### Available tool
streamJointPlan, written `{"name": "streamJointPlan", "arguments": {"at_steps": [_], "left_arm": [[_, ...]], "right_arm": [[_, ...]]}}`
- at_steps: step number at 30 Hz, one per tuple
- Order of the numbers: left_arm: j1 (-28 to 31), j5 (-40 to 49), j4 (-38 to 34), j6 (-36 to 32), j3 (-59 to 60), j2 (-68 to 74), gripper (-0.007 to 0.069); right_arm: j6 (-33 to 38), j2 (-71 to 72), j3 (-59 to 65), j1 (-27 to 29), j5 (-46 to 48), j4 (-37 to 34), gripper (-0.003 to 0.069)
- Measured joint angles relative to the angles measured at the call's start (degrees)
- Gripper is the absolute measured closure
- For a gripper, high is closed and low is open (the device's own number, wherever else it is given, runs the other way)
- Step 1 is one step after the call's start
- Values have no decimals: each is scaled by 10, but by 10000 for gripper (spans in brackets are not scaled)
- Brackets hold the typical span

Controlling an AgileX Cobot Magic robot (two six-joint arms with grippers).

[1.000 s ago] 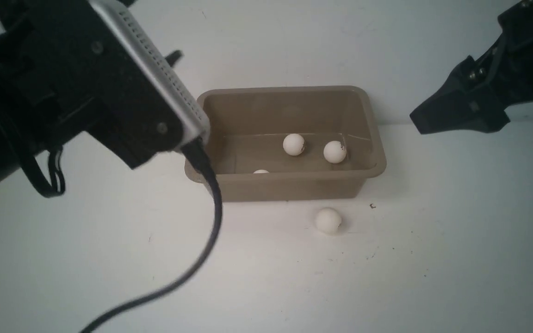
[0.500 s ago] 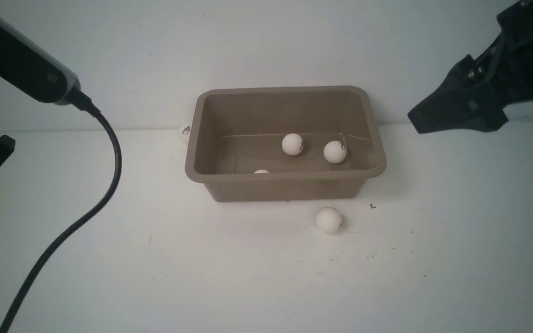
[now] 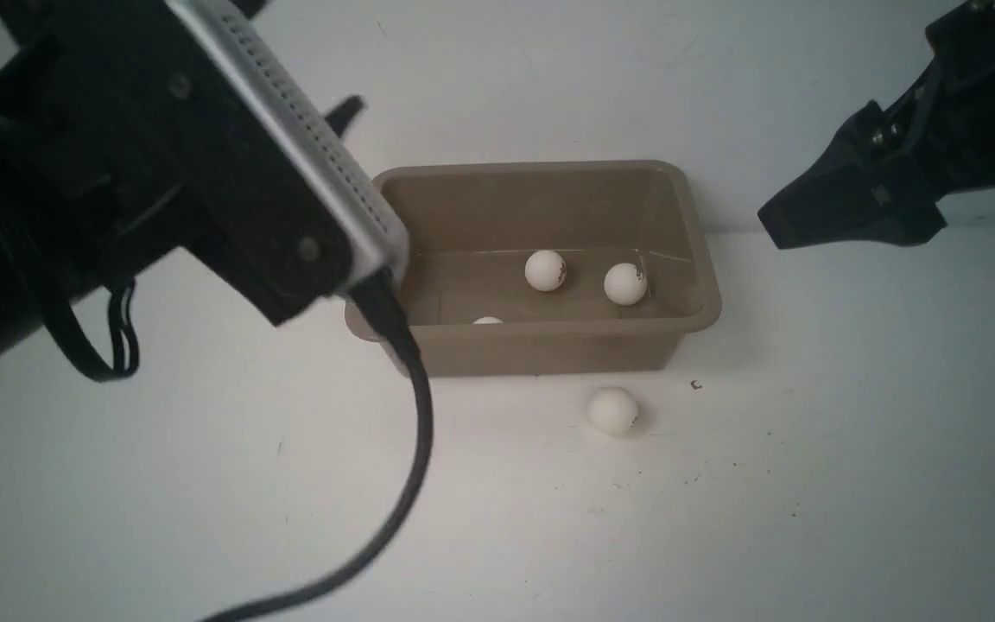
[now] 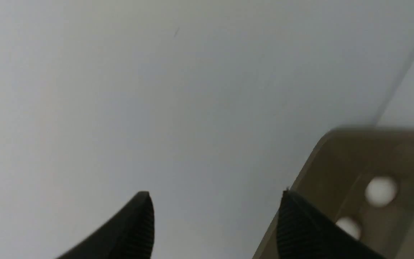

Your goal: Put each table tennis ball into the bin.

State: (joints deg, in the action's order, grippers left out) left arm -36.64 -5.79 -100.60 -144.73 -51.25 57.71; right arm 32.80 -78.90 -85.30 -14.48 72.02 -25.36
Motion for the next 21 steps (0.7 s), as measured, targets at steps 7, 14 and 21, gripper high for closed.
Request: {"name": "streamJointPlan", "arguments": {"at_steps": [7,14,21], "left_arm": [[0,198,19,153,0,0,209],[0,225,24,423,9,0,209],[0,232,26,651,64,0,209]], "right_arm": [[0,0,0,0,0,0,69],[0,0,0,0,0,0,69],[0,0,0,0,0,0,69]]}}
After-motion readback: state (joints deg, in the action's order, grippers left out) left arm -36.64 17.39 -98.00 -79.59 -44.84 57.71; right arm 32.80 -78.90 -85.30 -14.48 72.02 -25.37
